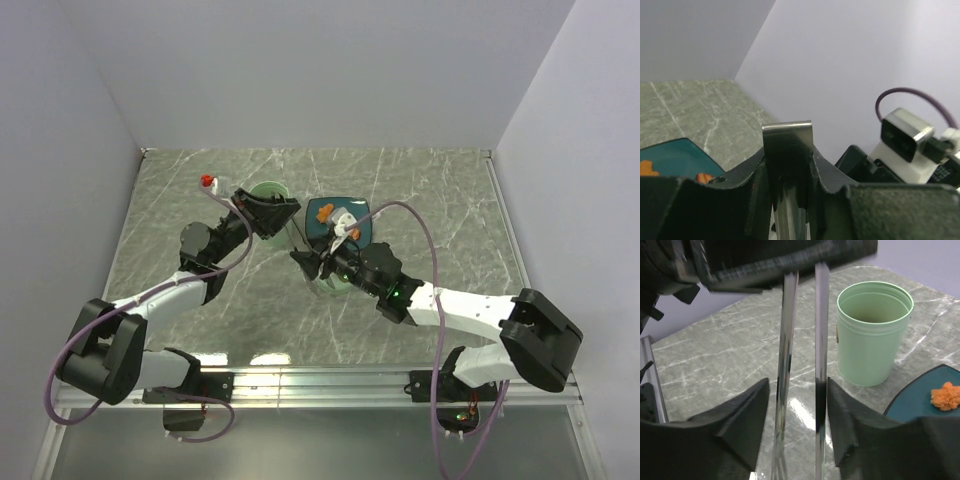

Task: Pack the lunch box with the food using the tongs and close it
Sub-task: Pass the clamp from the right arm to the left, then pass the clamp from the left arm to the right

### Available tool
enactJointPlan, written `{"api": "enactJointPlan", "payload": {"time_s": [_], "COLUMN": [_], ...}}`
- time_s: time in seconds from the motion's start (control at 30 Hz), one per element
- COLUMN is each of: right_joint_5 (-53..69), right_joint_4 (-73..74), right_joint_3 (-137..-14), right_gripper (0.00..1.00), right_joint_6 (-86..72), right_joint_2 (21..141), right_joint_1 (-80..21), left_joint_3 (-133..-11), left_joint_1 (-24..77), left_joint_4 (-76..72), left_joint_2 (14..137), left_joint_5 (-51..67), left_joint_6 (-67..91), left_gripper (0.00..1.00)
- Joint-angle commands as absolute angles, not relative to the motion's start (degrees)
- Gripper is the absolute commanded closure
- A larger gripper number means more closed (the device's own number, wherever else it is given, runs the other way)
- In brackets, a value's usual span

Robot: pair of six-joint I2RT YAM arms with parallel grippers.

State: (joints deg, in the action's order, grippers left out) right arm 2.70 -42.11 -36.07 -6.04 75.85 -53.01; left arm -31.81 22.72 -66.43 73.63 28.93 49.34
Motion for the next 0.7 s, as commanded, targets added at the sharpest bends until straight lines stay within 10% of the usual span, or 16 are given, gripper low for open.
{"api": "enactJointPlan", "payload": {"time_s": [0.0, 0.23, 0.67], "right_joint_5": [1.2, 0.7, -8.3], "right_joint_4": [-41.2, -38.2, -26.0], "right_joint_3": [-40.6, -44.9, -51.8], "right_gripper": [0.42, 0.27, 0.4], "right_joint_6": [-4.0, -2.5, -2.1], "right_joint_2": [75.8, 78.3, 83.8], "right_joint_1": [-53.4, -53.4, -55.5], "left_joint_3": [-34.7, -34.5, -33.8], "left_joint_1": [23.6, 24.3, 24.7], "left_joint_4": [-62.6, -61.1, -60.1], "left_joint_2": [73.7, 72.2, 70.7], "left_joint_5": [31.3, 30.6, 29.1], "left_joint_6": [43.5, 41.0, 38.8], "left_gripper": [0.8, 0.82, 0.84]}}
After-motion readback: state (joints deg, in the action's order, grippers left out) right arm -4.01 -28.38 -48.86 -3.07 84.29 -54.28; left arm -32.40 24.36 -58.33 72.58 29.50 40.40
